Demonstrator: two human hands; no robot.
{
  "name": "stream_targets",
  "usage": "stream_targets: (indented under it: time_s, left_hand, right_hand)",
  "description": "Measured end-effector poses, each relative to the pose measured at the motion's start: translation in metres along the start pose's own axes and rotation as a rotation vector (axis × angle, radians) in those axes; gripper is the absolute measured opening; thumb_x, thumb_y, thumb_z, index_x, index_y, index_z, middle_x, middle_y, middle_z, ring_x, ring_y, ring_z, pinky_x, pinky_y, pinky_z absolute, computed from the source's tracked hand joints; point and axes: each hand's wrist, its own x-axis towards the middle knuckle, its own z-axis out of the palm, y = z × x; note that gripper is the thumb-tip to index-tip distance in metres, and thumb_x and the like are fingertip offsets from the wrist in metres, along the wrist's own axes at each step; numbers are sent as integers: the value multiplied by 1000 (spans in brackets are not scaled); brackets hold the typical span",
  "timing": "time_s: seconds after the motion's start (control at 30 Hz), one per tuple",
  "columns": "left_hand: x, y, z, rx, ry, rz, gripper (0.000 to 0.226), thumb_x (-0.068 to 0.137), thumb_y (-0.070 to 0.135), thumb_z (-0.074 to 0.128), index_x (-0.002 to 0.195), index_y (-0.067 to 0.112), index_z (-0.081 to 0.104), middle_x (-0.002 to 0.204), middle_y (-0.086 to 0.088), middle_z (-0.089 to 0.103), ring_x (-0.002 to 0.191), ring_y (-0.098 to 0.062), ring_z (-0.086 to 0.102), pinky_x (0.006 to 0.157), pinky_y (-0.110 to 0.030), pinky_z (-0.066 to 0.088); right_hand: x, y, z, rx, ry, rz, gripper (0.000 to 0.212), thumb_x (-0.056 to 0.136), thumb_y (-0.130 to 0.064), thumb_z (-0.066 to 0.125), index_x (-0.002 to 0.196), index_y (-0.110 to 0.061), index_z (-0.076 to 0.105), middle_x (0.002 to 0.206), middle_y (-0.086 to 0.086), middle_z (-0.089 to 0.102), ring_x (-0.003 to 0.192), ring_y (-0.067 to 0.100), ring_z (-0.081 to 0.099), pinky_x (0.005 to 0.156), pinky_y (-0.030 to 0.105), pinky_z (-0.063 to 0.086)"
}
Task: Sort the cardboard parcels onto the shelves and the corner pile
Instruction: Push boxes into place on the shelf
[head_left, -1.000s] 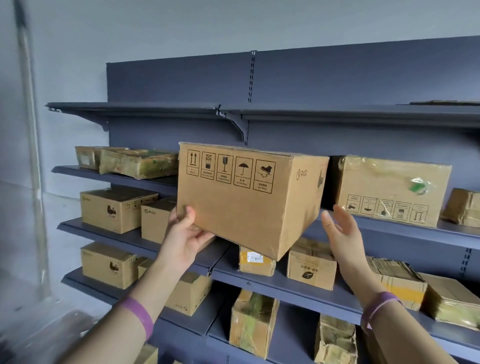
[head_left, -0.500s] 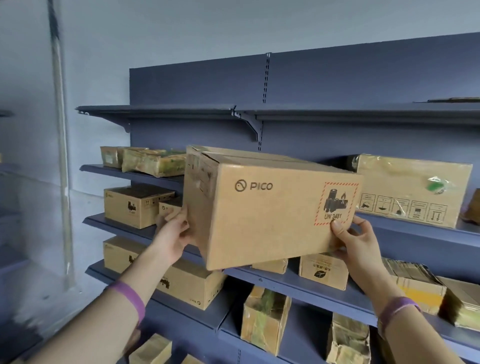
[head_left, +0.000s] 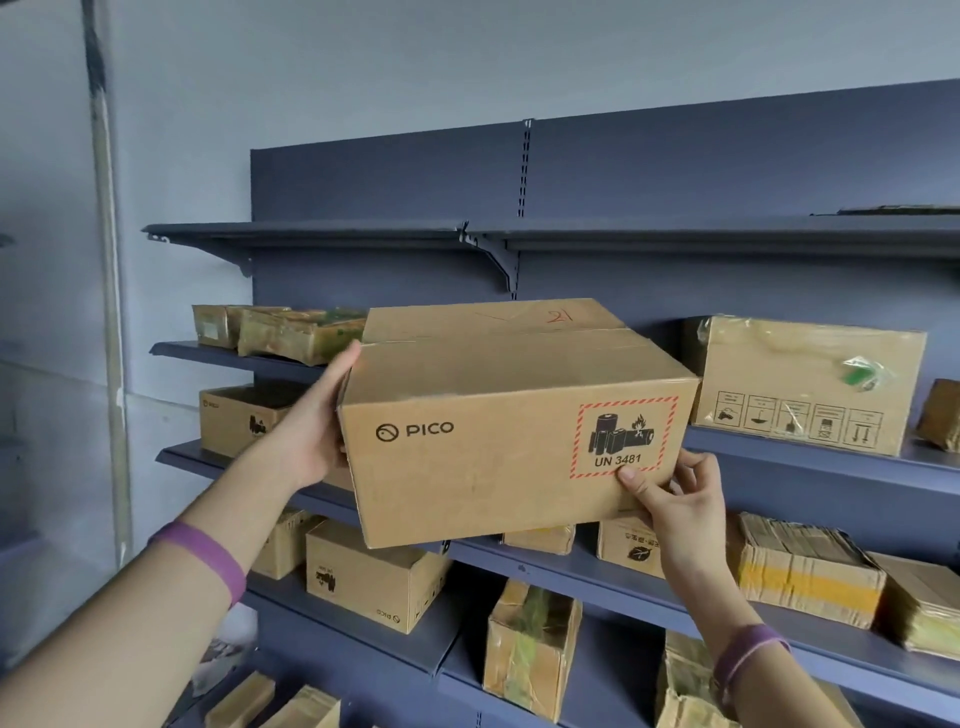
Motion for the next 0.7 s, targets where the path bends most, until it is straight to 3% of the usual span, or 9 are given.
stream_targets:
  time_s: [0.07,0.17,0.27,0.37,0.53,0.7]
  left_hand:
    - [-3,1,-2,-50,24,8,51,83,64,60,113,25,69,91,-8,73,94,-27,62,81,-39,47]
    - [-5,-2,-5,-130,49,-11,38,85,55,63,103,22,69,86,-6,72,88,-25,62,78,-36,47]
    - [-3,-7,-9,-179,56,-12,32,88,50,61,100,21,67,76,-4,72,81,-23,61,72,-34,46]
    - [-4,-9,-13,-190,54,-24,31,90,48,59,100,20,66,81,-6,70,79,-23,62,69,-35,46]
    - [-9,-22,-16,-130,56,-64,35,90,50,56,101,18,64,81,-8,68,82,-26,60,69,-36,46]
    - [-15,-32,-20,4,33,-130,39,92,49,51,114,19,60,107,-16,64,100,-33,59,80,-42,47]
  right_hand:
    - [-1,1,1,-17,-34,2,77,40,-62,91,98,-29,53,110,-5,72,107,18,68,91,51,54]
    - [-4,2,0,-66,-75,31,85,47,-77,79,111,-27,54,117,-2,69,116,22,62,98,51,50]
    - [-6,-3,0,-22,-196,165,89,65,-92,40,136,-38,49,124,0,66,123,26,56,106,53,43]
    - [-5,-17,1,35,-251,306,94,72,-93,21,134,-31,55,124,5,68,121,28,58,109,56,38]
    - [3,-39,3,-73,-215,284,90,74,-87,20,106,-19,70,106,12,75,104,29,69,104,54,44]
    - [11,-54,1,-166,-306,330,81,62,-96,42,122,-44,56,124,1,63,113,26,63,96,48,52]
